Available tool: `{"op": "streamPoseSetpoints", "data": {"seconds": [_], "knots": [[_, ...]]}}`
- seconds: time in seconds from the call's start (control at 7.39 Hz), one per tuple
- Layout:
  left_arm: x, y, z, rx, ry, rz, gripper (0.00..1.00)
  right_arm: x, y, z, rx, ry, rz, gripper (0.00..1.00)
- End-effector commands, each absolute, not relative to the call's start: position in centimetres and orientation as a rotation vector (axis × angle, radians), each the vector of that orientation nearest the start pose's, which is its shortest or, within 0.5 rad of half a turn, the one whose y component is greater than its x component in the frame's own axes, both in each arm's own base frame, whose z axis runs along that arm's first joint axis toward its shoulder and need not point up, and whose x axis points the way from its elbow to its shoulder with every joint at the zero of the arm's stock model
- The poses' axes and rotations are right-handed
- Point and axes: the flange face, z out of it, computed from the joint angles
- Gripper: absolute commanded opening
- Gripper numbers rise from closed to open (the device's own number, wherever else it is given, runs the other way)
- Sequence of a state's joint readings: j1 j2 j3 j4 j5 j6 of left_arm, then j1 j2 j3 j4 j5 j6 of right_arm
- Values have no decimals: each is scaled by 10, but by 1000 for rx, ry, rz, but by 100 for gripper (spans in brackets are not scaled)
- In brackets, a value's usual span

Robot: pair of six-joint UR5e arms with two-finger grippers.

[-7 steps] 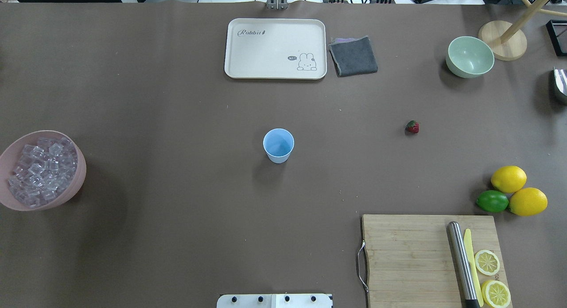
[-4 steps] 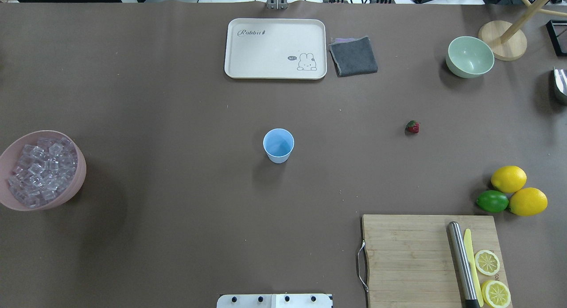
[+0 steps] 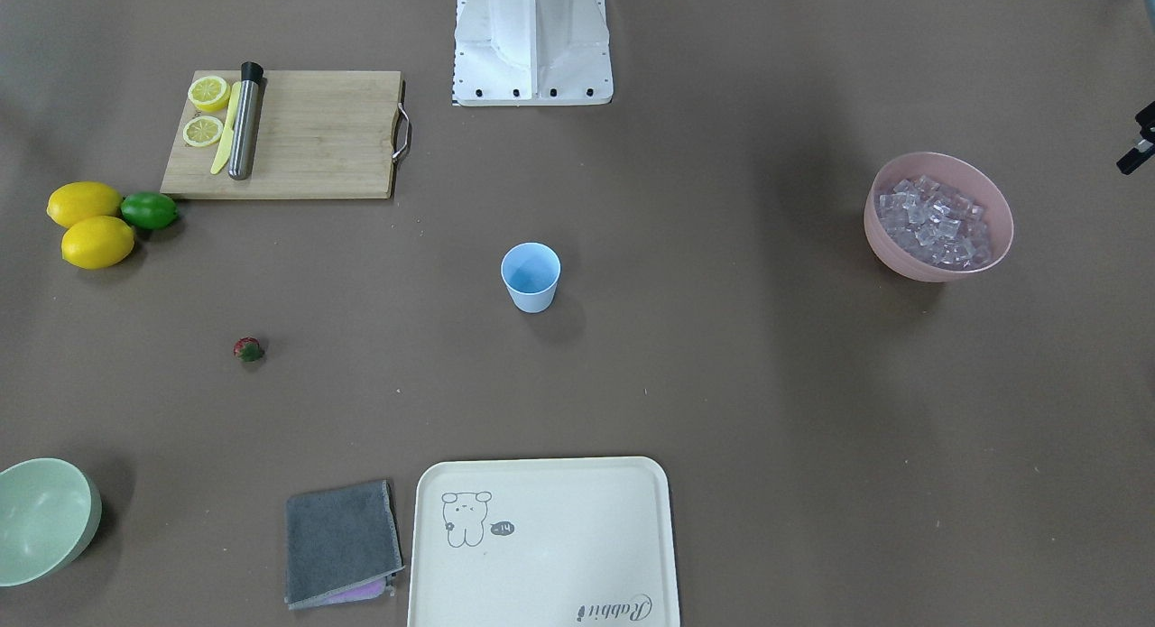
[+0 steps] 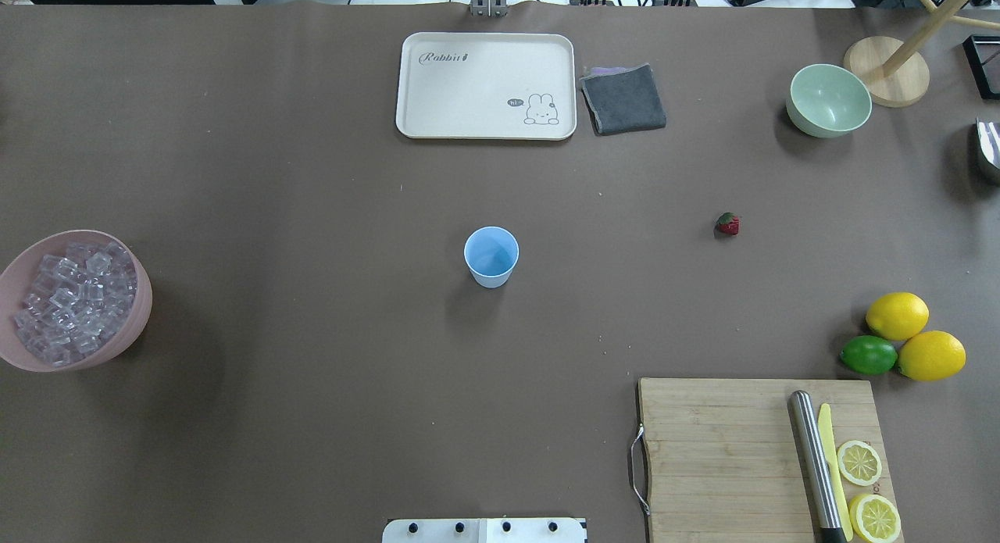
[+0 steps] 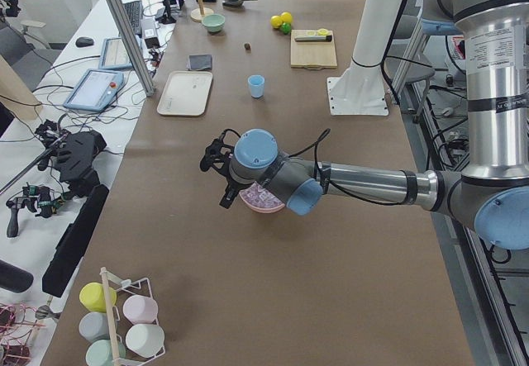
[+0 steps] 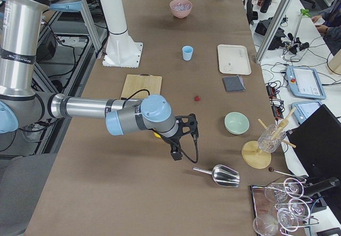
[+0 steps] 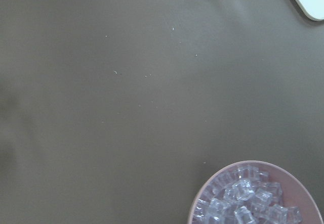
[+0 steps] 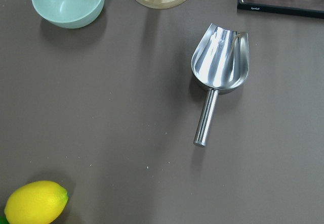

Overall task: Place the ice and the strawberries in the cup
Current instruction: 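Move the left gripper over the pink bowl of ice cubes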

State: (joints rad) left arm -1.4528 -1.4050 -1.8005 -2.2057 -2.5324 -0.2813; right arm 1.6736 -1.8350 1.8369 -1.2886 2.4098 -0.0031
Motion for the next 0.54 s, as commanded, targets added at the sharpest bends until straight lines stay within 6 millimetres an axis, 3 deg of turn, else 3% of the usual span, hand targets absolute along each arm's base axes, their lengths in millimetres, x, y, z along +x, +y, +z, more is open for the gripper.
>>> {"op": "streamPoseSetpoints", "data": {"seconds": [0.0,0.14,0.41], "knots": [[63,-413,530,407,985,123,99,99,-387,608,308,-824,-25,100],[92,-399,523,405,930,118,99,99,-385,609,308,-824,-25,100],[130,-393,529,408,868,158,99,99,-385,610,307,-824,-26,100]]}}
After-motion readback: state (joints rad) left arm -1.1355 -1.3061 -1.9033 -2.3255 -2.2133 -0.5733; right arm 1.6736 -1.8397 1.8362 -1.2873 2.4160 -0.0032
